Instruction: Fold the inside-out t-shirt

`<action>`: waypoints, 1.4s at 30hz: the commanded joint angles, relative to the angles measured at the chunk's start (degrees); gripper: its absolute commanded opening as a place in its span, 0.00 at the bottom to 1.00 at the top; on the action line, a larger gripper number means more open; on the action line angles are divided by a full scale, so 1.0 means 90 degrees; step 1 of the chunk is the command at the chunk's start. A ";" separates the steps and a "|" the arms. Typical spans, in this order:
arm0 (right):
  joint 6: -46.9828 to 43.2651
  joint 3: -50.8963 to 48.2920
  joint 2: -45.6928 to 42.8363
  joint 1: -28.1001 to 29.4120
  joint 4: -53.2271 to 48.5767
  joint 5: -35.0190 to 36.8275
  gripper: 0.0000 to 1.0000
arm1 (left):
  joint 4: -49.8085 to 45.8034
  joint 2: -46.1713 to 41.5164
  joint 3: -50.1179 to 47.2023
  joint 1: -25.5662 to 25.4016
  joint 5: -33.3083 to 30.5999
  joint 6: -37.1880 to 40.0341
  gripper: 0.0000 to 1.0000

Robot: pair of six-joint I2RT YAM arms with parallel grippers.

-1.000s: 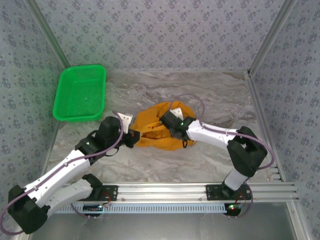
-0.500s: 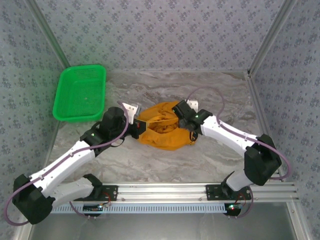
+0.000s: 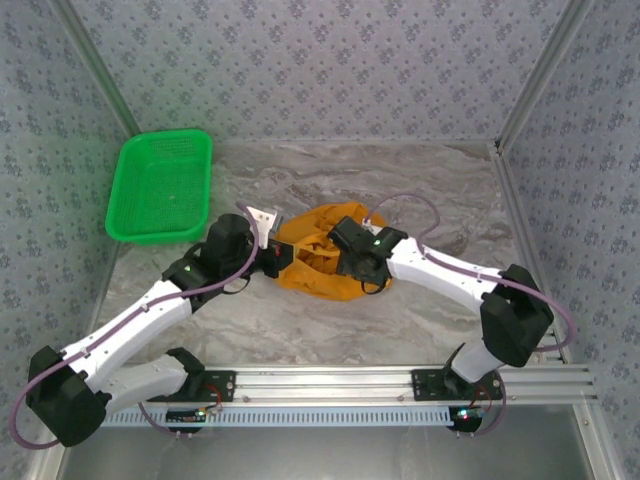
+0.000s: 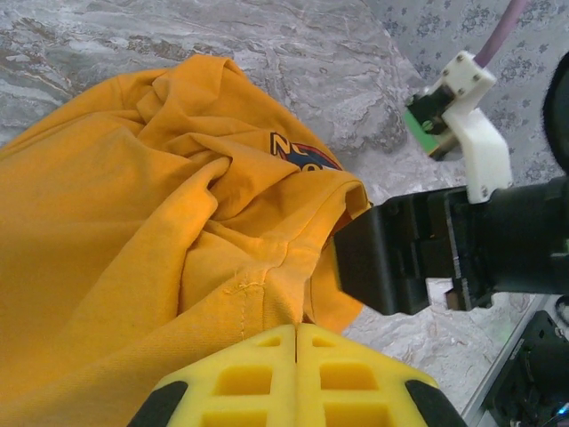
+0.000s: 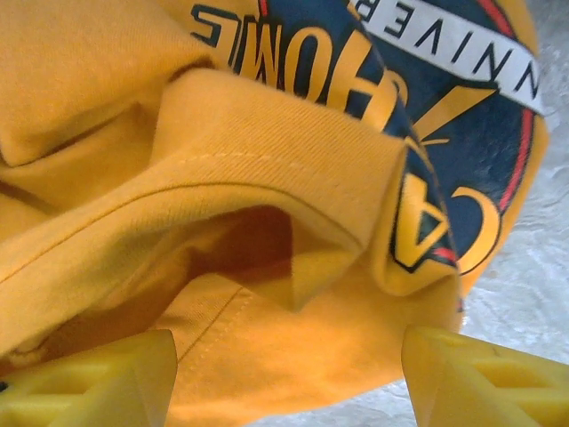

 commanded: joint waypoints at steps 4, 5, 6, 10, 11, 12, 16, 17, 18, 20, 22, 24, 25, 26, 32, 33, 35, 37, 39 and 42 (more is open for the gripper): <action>0.0966 0.0136 0.0456 0.0053 0.0055 0.0887 0.66 | 0.0058 -0.0025 0.0023 0.0026 0.0221 -0.0057 0.00; 0.1003 0.0137 0.0458 0.0031 0.0054 0.0974 0.63 | 0.0050 -0.0019 0.0043 0.0026 0.0253 -0.0067 0.00; 0.1070 0.0102 0.0449 0.0006 0.0067 0.1077 0.61 | 0.0037 -0.0025 0.0060 0.0028 0.0265 -0.0072 0.00; 0.1256 -0.0019 0.0452 -0.0079 0.0104 0.1174 0.57 | 0.0016 -0.0045 0.0062 0.0026 0.0247 -0.0089 0.00; 0.1315 -0.0037 0.0456 -0.0081 0.0099 0.1157 0.57 | 0.0016 -0.0045 0.0072 0.0026 0.0246 -0.0092 0.00; 0.1328 -0.0054 0.0433 -0.0093 0.0139 0.1145 0.57 | 0.0016 -0.0045 0.0077 0.0025 0.0251 -0.0101 0.00; 0.1456 -0.0049 0.0369 -0.0120 0.0151 0.1149 0.57 | 0.0009 -0.0035 0.0075 0.0026 0.0256 -0.0109 0.00; 0.1522 -0.0050 0.0344 -0.0148 0.0143 0.1077 0.58 | 0.0008 -0.0035 0.0077 0.0027 0.0256 -0.0101 0.00; 0.1635 -0.0034 0.0290 -0.0214 0.0161 0.0924 0.60 | -0.0001 -0.0024 0.0077 0.0025 0.0256 -0.0110 0.00; 0.1934 0.0000 0.0225 -0.0303 0.0129 0.0715 0.64 | -0.0003 0.0006 0.0084 0.0029 0.0275 -0.0126 0.00; 0.2089 -0.0055 0.0179 -0.0343 0.0259 0.0637 0.65 | 0.0006 0.0023 0.0091 0.0026 0.0324 -0.0162 0.00; 0.2124 -0.0144 0.0223 -0.0383 0.0491 0.0547 0.64 | 0.0043 0.0032 0.0062 0.0025 0.0342 -0.0240 0.00; 0.2159 -0.0146 0.0290 -0.0386 0.0495 0.0551 0.63 | 0.0066 0.0029 0.0048 0.0025 0.0341 -0.0275 0.00; 0.2139 -0.0147 0.0385 -0.0402 0.0531 0.0540 0.58 | 0.0095 0.0024 0.0029 0.0031 0.0349 -0.0303 0.00; 0.2100 -0.0036 0.0494 -0.0456 0.0369 0.0743 0.28 | 0.0086 0.0038 0.0091 0.0031 0.0403 -0.0269 0.00; 0.2075 -0.0007 0.0436 -0.0444 0.0309 0.0758 0.25 | 0.0052 0.0053 0.0126 0.0025 0.0395 -0.0238 0.00; 0.2046 0.0038 0.0300 -0.0444 0.0252 0.0573 0.13 | 0.0001 0.0094 0.0210 0.0046 0.0374 -0.0192 0.00; 0.1942 0.0123 0.0105 -0.0524 0.0306 0.0142 0.02 | -0.0089 0.0147 0.0378 0.0065 0.0335 -0.0062 0.00; 0.1796 0.0368 -0.0176 -0.0560 0.0137 0.0152 0.00 | -0.0313 0.0241 0.0709 0.0097 0.0113 0.0211 0.00; 0.0909 0.0997 -0.0505 -0.0864 0.0106 0.0301 0.00 | -0.0333 0.0455 0.1271 0.0251 -0.0216 0.0495 0.00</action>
